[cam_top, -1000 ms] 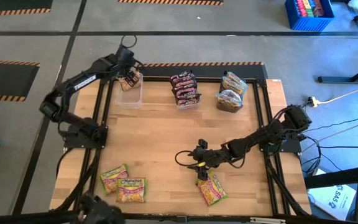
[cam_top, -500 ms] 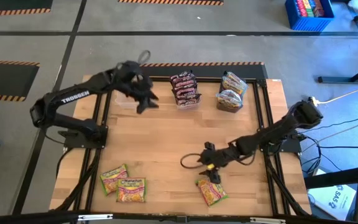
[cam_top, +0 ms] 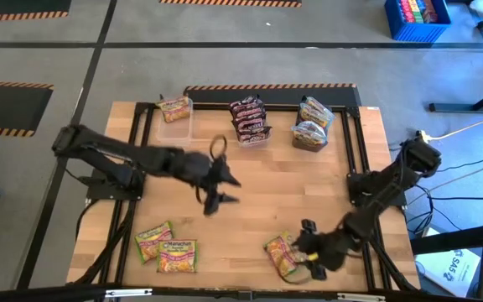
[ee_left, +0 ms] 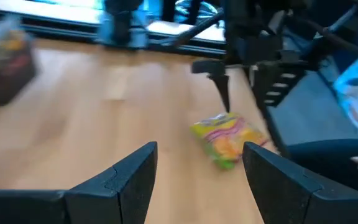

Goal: Sort Maruchan noodles
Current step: Put the green noodle pack into the left transparent bin

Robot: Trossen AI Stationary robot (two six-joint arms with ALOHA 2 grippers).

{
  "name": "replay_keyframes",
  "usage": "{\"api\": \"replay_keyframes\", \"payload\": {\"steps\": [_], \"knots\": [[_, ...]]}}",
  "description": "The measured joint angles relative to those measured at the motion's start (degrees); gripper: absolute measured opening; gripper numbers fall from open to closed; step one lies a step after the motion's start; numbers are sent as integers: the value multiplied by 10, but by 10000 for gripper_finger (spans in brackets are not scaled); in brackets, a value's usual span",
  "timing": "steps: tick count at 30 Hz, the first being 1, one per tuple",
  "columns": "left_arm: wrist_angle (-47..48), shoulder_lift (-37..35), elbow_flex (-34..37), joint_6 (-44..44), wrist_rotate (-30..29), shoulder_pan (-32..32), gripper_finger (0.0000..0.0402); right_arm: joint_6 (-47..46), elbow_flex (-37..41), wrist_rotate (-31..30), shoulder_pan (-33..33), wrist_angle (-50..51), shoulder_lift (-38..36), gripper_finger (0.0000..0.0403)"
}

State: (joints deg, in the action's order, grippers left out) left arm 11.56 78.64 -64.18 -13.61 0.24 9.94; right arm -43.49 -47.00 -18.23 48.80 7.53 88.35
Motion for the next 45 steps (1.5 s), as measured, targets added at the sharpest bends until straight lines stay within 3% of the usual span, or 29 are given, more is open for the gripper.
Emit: {"api": "replay_keyframes", "payload": {"steps": [5,11,18,24,36,45], "knots": [[-91,89,0,-52,-31,54,231,-77,0,-44,70,-54,23,245],[-190,212,0,-120,-55,85,231,-134,0,-51,124,-150,88,176],[-299,343,0,-188,-68,97,231,-176,0,-27,132,-179,148,113],[-397,421,0,-211,-83,103,231,-176,0,-47,123,-153,169,93],[-394,436,0,-232,-78,132,231,-115,-2,-124,41,-42,167,92],[-241,385,0,-239,-88,125,231,3,-1,-128,-47,-14,159,92]]}}
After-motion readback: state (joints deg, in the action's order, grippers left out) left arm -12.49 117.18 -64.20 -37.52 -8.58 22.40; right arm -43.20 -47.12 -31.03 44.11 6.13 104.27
